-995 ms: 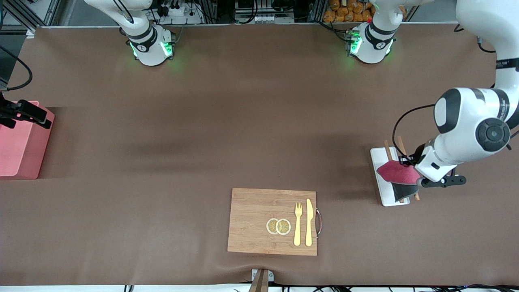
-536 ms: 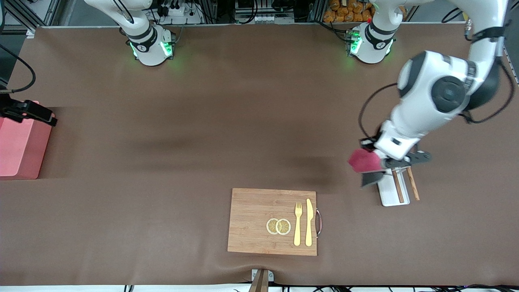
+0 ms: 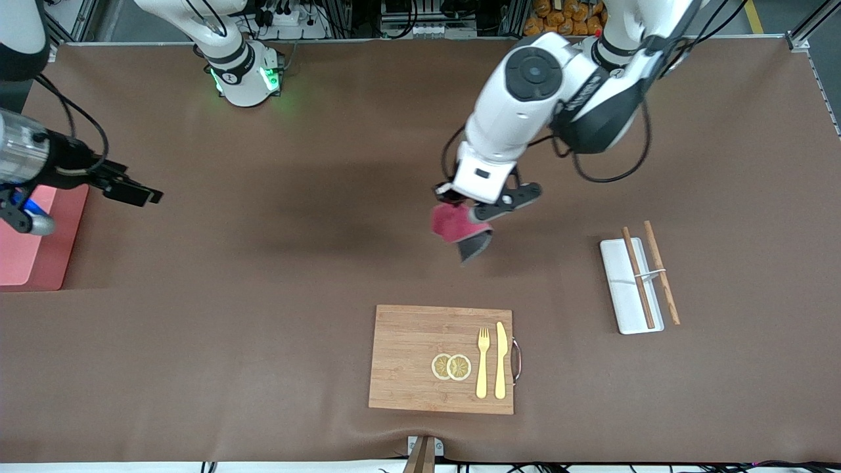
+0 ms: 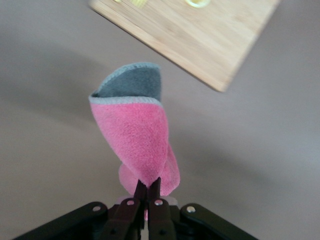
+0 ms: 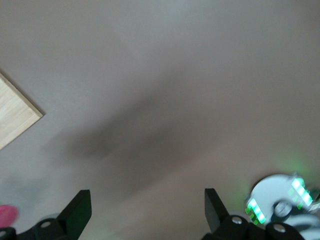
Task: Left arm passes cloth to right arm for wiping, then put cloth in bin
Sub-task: 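Carry the cloth toward the right gripper while the right gripper approaches, then grasp the cloth with the right gripper and release the left gripper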
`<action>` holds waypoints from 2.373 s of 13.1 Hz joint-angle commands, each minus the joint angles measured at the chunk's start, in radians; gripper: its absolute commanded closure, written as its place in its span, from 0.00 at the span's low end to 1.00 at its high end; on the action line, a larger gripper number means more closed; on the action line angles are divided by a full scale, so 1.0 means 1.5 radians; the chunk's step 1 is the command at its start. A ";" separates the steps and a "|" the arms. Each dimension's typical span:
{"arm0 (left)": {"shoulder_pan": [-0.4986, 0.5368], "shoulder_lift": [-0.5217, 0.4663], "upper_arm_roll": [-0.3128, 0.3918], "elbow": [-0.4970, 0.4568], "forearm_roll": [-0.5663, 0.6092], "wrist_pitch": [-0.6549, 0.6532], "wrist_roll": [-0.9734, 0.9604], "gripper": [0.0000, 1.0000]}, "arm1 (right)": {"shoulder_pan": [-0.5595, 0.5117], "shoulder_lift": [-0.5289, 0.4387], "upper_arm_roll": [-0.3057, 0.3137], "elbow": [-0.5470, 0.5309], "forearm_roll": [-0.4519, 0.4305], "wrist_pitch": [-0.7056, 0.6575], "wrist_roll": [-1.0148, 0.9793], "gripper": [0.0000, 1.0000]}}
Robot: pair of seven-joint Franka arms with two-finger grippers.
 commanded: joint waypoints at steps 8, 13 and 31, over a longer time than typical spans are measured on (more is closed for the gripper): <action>-0.179 0.242 -0.008 0.162 -0.177 0.510 -0.033 1.00 | 0.015 0.172 -0.002 0.005 0.273 0.020 0.275 0.00; -0.209 0.261 -0.009 0.202 -0.282 0.551 -0.037 1.00 | 0.050 0.225 -0.002 0.003 0.293 0.083 0.283 0.00; -0.086 0.147 -0.004 0.198 -0.354 0.288 -0.061 0.00 | 0.157 0.256 -0.003 0.007 0.197 0.241 0.156 1.00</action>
